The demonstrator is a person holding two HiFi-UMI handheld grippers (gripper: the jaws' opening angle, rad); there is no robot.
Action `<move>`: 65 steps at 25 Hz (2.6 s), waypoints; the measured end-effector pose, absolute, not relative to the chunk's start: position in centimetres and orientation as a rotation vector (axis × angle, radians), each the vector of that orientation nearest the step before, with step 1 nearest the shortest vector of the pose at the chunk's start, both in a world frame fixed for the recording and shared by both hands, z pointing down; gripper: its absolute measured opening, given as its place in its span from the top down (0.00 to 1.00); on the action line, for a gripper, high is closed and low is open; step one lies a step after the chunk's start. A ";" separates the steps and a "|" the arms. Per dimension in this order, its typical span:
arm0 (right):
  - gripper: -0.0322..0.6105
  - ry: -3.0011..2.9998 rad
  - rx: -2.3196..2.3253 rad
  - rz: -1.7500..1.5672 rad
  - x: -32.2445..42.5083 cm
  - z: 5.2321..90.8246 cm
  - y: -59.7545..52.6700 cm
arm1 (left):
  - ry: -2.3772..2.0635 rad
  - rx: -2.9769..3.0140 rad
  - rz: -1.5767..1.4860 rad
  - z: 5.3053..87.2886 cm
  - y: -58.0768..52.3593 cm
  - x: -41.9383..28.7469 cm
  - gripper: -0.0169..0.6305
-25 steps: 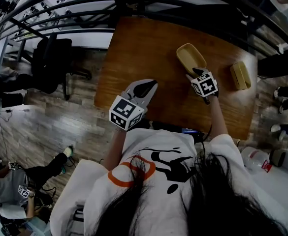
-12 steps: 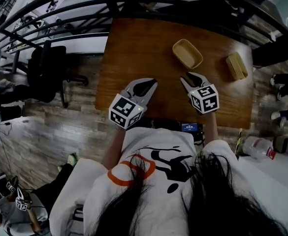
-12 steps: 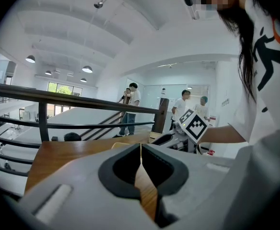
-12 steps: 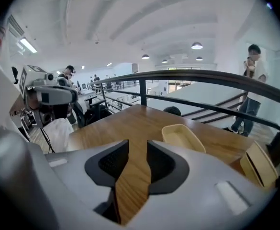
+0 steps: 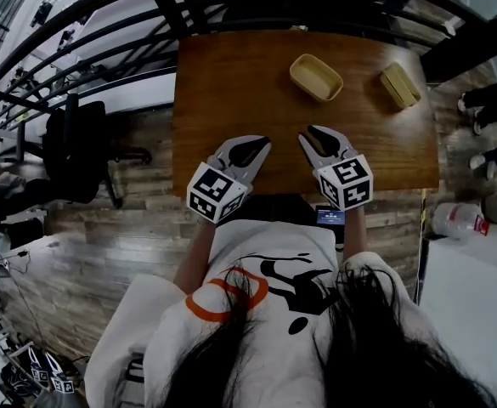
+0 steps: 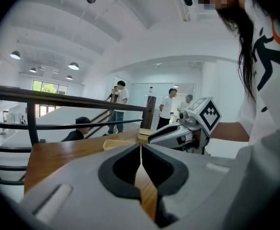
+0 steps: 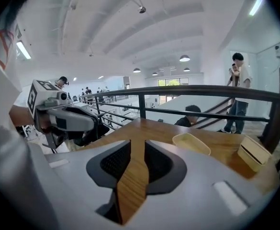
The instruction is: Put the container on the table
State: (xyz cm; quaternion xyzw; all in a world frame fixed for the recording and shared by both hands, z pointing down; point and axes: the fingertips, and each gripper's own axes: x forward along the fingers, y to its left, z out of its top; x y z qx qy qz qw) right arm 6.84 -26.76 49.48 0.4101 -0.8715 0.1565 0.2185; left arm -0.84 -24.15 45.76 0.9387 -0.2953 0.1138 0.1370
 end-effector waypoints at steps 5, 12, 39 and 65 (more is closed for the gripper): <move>0.80 -2.428 1.242 0.482 4.4 48.8 -23.3 | -0.734 2.753 0.356 46.3 -21.9 -2.2 0.97; 0.80 -2.413 1.290 0.498 3.2 48.8 -19.6 | -0.607 2.782 0.343 46.8 -19.6 -1.2 0.97; 0.84 -2.544 1.036 0.422 7.6 47.7 -7.8 | -0.929 2.695 0.303 46.1 -8.9 3.4 0.97; 0.92 -2.600 0.932 0.362 7.5 47.5 2.8 | -0.990 2.699 0.313 45.9 2.8 4.7 0.97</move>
